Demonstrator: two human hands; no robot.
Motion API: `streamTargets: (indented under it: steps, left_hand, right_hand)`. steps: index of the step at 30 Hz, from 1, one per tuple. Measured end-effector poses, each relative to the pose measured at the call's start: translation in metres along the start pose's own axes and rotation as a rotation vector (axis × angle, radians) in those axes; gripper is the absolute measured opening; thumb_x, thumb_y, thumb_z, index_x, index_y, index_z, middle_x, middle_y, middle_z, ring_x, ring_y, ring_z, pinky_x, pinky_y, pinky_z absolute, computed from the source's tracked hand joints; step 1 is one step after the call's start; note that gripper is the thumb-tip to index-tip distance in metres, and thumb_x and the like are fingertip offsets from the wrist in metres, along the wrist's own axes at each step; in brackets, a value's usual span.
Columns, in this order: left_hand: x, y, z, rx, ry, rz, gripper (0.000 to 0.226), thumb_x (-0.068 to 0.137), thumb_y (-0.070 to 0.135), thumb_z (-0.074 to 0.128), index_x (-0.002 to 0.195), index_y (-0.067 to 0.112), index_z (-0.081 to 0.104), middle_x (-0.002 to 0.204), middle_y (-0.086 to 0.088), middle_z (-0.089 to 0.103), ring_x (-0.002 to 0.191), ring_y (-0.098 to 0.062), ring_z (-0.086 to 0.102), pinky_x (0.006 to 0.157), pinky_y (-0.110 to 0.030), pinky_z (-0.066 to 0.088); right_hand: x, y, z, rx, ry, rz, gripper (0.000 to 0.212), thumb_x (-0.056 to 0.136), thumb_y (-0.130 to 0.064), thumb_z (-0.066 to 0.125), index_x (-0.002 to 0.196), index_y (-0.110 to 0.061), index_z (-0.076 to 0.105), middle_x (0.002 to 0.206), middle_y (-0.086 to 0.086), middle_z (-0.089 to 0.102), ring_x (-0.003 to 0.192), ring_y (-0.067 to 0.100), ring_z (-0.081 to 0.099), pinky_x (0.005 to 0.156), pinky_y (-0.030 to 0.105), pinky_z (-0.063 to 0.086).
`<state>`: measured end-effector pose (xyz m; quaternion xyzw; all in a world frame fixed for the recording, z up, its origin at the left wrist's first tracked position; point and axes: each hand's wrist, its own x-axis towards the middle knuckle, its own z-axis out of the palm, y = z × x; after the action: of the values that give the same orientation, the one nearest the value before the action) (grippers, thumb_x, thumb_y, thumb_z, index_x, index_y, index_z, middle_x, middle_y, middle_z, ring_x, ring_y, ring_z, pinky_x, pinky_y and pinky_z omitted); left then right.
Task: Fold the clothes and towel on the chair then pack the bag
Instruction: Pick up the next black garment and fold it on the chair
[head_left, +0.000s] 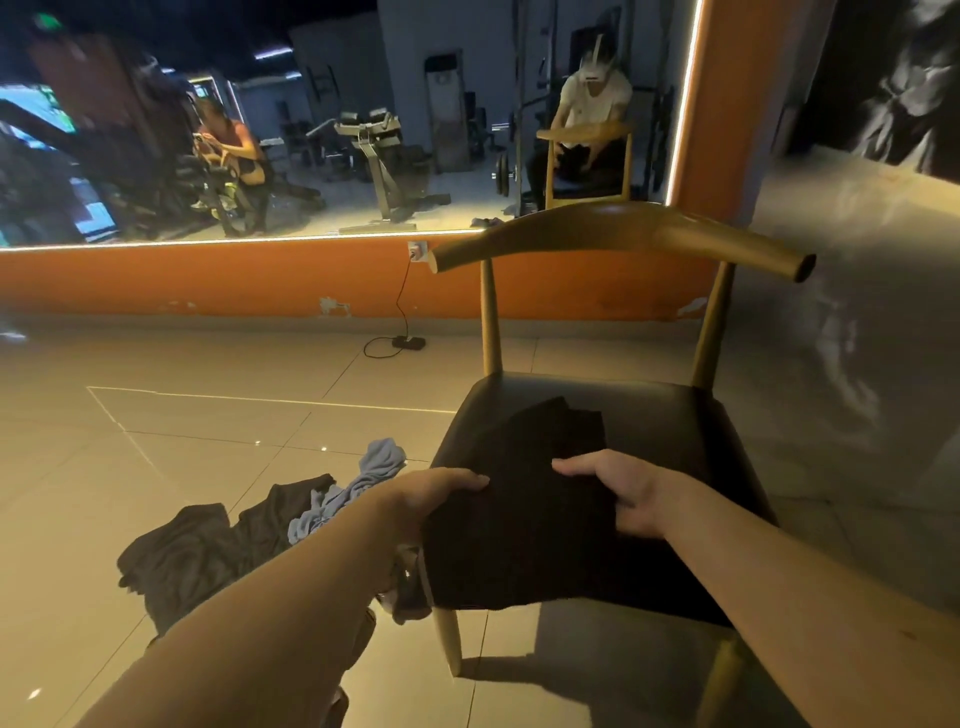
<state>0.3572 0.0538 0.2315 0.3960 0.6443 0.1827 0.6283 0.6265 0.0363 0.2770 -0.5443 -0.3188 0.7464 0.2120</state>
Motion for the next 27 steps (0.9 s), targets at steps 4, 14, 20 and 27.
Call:
streamTargets:
  steps: [4,14,20,27]
  left_hand:
    - [-0.04,-0.017,-0.009,-0.06,-0.004,0.063,0.093,0.061,0.055,0.092,0.135,0.012,0.054,0.13,-0.012,0.068,0.122,-0.035,0.064,0.116,-0.054,0.04]
    - [-0.126,-0.089,-0.083,-0.189,0.032,0.119,0.074,0.076,0.041,0.086,0.137,0.009,0.059,0.129,-0.014,0.07,0.121,-0.032,0.066,0.115,-0.051,0.042]
    - [-0.124,-0.162,-0.167,-0.096,0.252,0.076,0.098,0.055,0.064,0.089,0.136,0.016,0.06,0.133,-0.007,0.067,0.118,-0.03,0.067,0.109,-0.049,0.049]
    - [-0.106,-0.236,-0.228,0.117,0.345,0.046,0.063,0.091,0.05,0.069,0.133,0.005,0.059,0.13,-0.008,0.061,0.107,-0.023,0.06,0.096,-0.037,0.048]
  right_hand:
    - [-0.015,0.01,0.013,-0.027,-0.101,-0.044,0.045,0.09,-0.027,0.07,0.13,-0.011,0.059,0.12,0.02,0.071,0.116,0.04,0.066,0.107,0.053,0.046]
    - [-0.01,0.029,0.12,-0.219,-0.125,-0.075,0.032,0.091,-0.024,0.071,0.118,-0.007,0.065,0.119,0.014,0.071,0.114,0.034,0.064,0.099,0.045,0.05]
    - [0.043,0.052,0.223,-0.451,-0.071,-0.084,0.034,0.092,-0.024,0.071,0.121,-0.008,0.061,0.108,0.009,0.07,0.096,0.025,0.066,0.066,0.033,0.049]
    - [0.129,0.104,0.316,-0.621,-0.014,-0.108,0.038,0.091,-0.018,0.071,0.125,-0.008,0.059,0.109,0.014,0.072,0.093,0.029,0.07,0.07,0.035,0.055]
